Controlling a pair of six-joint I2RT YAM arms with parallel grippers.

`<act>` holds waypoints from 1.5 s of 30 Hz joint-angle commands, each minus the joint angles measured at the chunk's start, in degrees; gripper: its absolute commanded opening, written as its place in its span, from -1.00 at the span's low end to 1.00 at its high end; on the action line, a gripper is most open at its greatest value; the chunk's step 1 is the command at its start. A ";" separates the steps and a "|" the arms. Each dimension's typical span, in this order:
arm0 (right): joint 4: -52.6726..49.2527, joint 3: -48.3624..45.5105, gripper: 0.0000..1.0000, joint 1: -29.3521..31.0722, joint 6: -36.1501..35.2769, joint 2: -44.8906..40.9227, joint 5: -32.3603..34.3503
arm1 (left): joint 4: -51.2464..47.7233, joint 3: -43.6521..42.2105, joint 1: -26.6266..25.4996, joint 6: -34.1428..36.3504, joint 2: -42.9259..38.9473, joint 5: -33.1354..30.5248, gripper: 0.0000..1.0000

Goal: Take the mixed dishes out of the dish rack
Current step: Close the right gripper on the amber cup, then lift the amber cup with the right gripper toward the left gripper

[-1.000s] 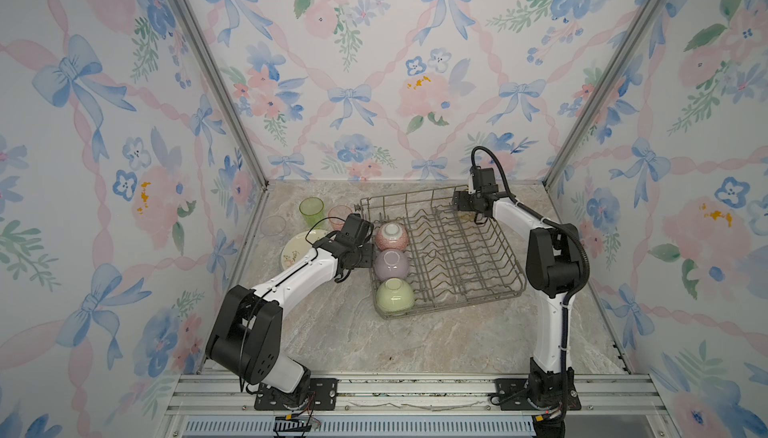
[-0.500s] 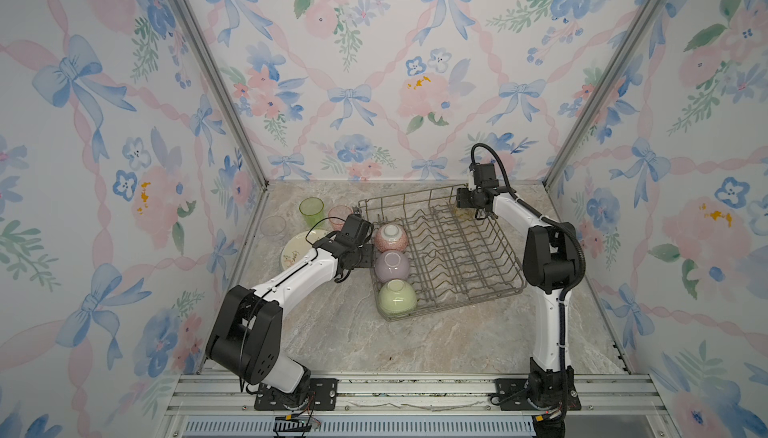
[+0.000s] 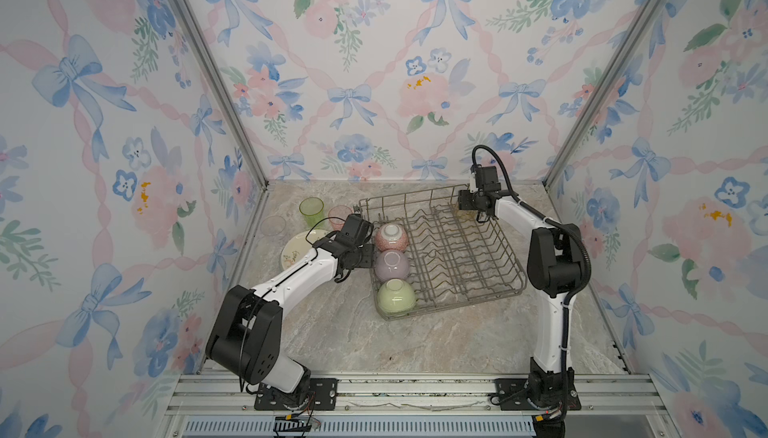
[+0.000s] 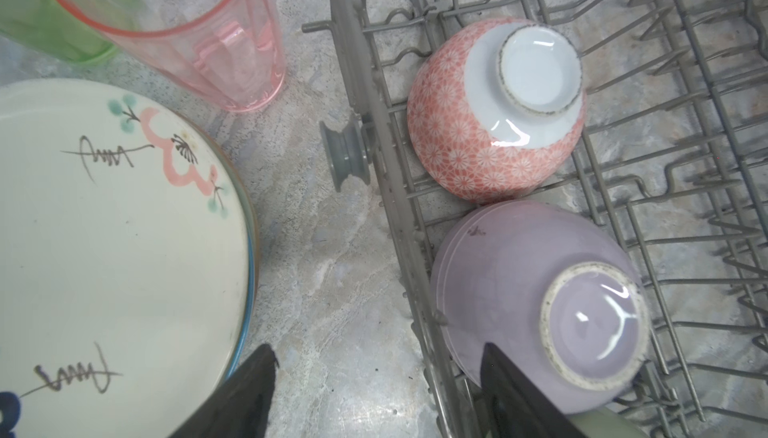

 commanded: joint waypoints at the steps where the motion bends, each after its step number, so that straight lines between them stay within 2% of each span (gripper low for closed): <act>1: 0.40 -4.66 0.17 -0.19 2.26 -5.30 0.21 | -1.20 1.19 -0.78 0.54 -0.72 1.22 0.57; 8: 1.49 -10.08 0.15 -0.11 6.67 -11.11 -2.78 | -1.15 1.68 -3.77 0.32 -1.54 1.47 0.58; 22: 0.13 -14.16 0.10 0.57 12.84 -17.13 -6.99 | -1.00 2.11 -7.53 -2.97 -7.27 2.43 0.59; 26: 0.16 -15.92 0.09 1.24 15.64 -19.99 -10.59 | -0.80 5.04 -9.29 -3.78 -5.34 4.74 0.59; 32: 0.83 -19.61 0.09 3.61 20.01 -25.10 -12.50 | 0.04 10.47 -12.56 -4.19 -0.68 6.12 0.60; 36: 2.51 -21.94 0.07 4.41 24.94 -27.84 -16.59 | 3.25 12.48 -12.85 -4.91 1.79 9.45 0.59; 39: 5.29 -24.34 -0.04 4.98 28.64 -30.80 -18.89 | 5.89 14.08 -12.85 -5.24 3.54 11.03 0.57; 45: 5.78 -25.74 -0.03 7.61 31.39 -34.88 -19.53 | 11.13 16.85 -12.94 -5.91 6.97 13.18 0.54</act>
